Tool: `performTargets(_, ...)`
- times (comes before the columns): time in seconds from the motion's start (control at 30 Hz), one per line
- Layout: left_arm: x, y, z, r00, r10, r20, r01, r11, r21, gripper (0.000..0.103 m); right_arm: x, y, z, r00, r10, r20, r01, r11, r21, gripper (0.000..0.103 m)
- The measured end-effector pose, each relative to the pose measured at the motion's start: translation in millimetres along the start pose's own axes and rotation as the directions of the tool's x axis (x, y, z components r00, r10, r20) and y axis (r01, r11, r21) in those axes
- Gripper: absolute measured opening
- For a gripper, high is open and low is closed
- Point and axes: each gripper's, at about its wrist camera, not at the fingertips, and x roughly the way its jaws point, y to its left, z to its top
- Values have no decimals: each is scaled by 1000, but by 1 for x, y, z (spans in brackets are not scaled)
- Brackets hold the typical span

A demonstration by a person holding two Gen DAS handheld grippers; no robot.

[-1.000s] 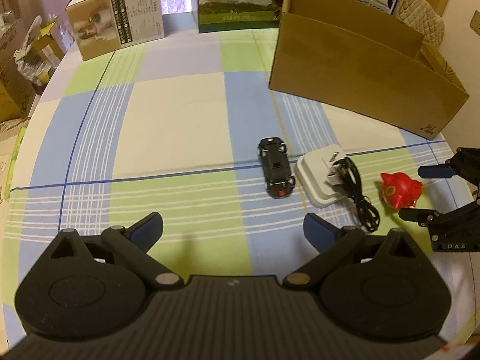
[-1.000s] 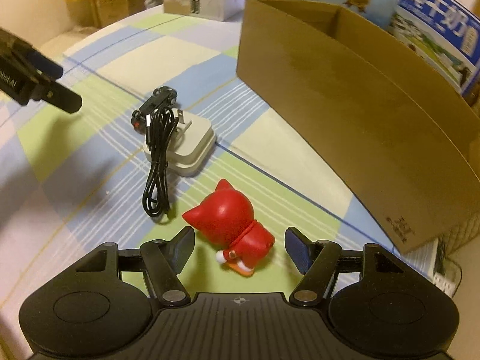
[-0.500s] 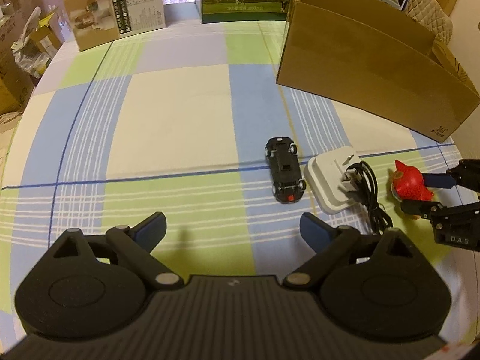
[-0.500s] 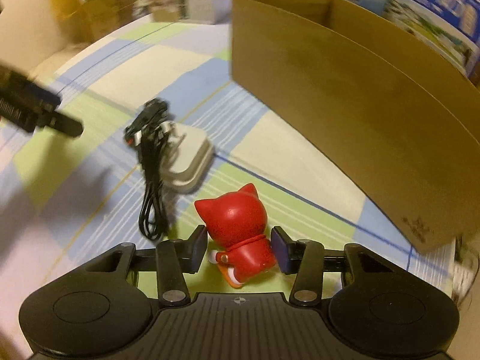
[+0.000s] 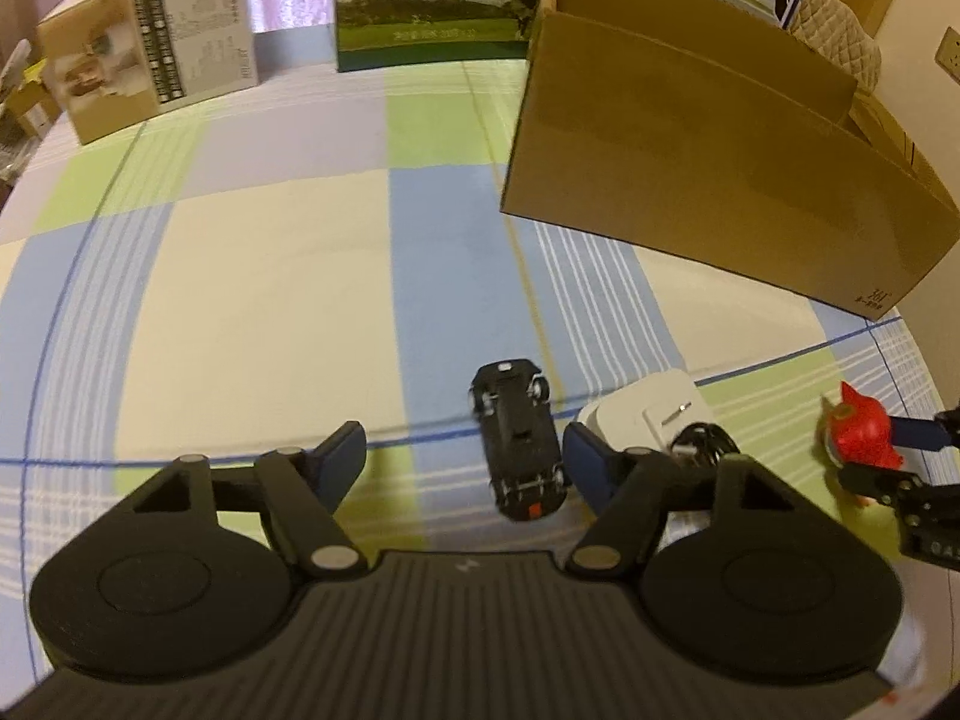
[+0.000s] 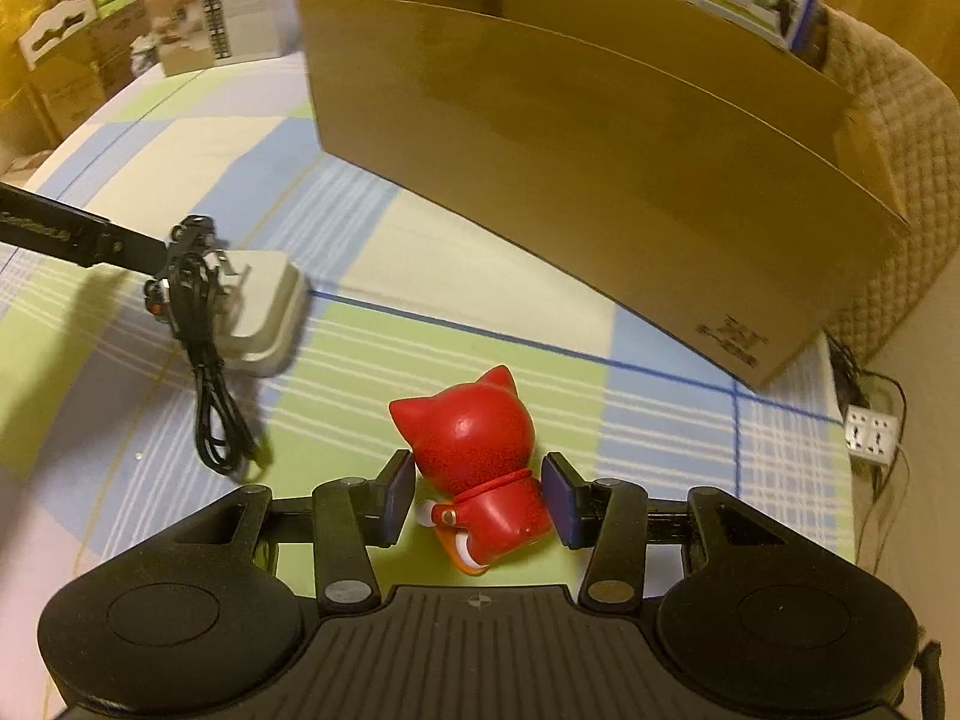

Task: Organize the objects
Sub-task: 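Grasp the black toy car with the left tool while the right tool grasps the red figure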

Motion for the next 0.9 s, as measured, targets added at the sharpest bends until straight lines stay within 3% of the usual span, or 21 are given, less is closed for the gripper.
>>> performTargets(0.27, 19, -12, 5, 1000, -21, 5, 20, 999, 41, 56, -3, -9, -1, 1000, -11, -1, 11, 999, 36, 43)
performTargets(0.4, 23, -8, 5, 999, -35, -6, 35, 998, 42, 33, -2, -8, 1, 1000, -15, -5, 15, 999, 29, 43)
performTargets(0.83, 23, -5, -1, 999, -28, -18, 29, 998, 55, 31, 4, -9, 9, 1000, -9, -13, 9, 1000, 20, 43)
performTargets(0.9, 23, -4, -3, 1000, -18, -13, 19, 998, 55, 26, 5, -8, 10, 1000, -6, -14, 7, 1000, 15, 43)
